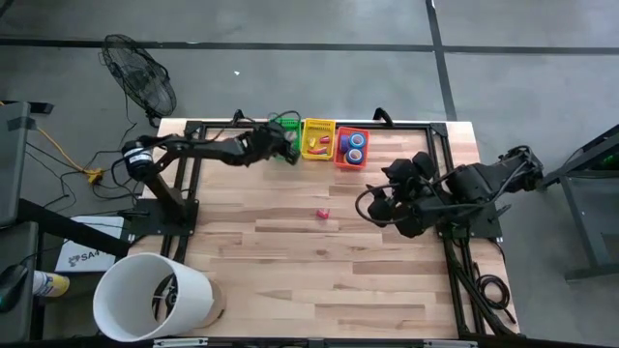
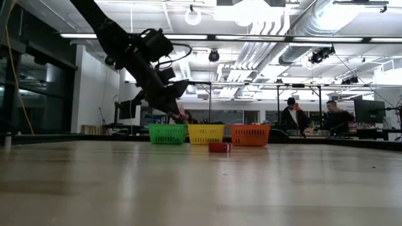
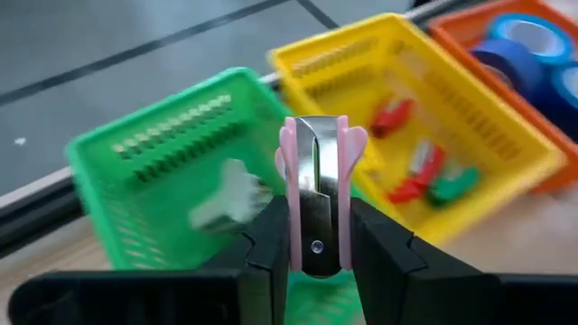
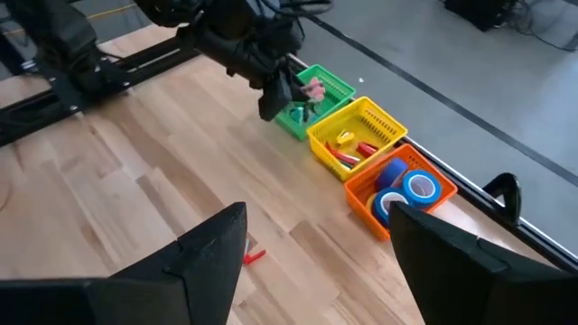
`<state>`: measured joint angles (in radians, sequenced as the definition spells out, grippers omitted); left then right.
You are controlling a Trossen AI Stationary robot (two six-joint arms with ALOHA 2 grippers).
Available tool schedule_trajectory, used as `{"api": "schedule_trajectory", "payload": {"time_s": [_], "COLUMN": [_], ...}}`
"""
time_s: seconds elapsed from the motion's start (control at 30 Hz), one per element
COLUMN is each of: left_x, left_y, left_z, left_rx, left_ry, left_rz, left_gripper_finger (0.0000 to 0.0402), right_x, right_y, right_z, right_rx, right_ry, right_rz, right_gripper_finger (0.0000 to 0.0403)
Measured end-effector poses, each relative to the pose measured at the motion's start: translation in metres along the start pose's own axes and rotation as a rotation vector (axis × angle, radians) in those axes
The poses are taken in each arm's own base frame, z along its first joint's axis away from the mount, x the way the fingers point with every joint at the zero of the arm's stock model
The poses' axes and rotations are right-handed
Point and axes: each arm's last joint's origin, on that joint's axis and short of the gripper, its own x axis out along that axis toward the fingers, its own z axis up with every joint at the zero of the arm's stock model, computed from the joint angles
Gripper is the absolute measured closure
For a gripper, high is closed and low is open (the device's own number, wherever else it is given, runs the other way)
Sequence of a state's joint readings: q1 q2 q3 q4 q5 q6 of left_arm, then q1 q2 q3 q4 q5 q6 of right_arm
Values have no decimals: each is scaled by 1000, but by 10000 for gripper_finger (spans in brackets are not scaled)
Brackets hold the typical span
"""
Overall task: Pick and place Stapler, Stapler remover, tape
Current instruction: Put the pink staple remover into the green bin
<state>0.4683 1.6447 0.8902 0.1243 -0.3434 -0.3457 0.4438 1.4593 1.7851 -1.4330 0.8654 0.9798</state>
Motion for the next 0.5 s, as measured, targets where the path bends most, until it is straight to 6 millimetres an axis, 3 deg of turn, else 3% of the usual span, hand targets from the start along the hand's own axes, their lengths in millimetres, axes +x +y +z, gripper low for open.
{"api": "schedule_trajectory", "payload": {"time_s": [0.17, 0.4, 0.5], "left_x": [8, 11, 11], "left_y": [23, 36, 37], "left_z": [7, 6, 4], "left_rx": [-35, -34, -28], "left_ry": [21, 68, 87], "left_rz": [-7, -3, 12], "left_gripper_finger": [319, 319, 291], "right_x": [6, 14, 17], "right_y": [-4, -10, -12], "right_z": [4, 10, 12], "right_rx": [12, 19, 12], "right_ry": [-8, -11, -10], "right_rz": [-32, -78, -94], "right_gripper_finger": [142, 142, 142]}}
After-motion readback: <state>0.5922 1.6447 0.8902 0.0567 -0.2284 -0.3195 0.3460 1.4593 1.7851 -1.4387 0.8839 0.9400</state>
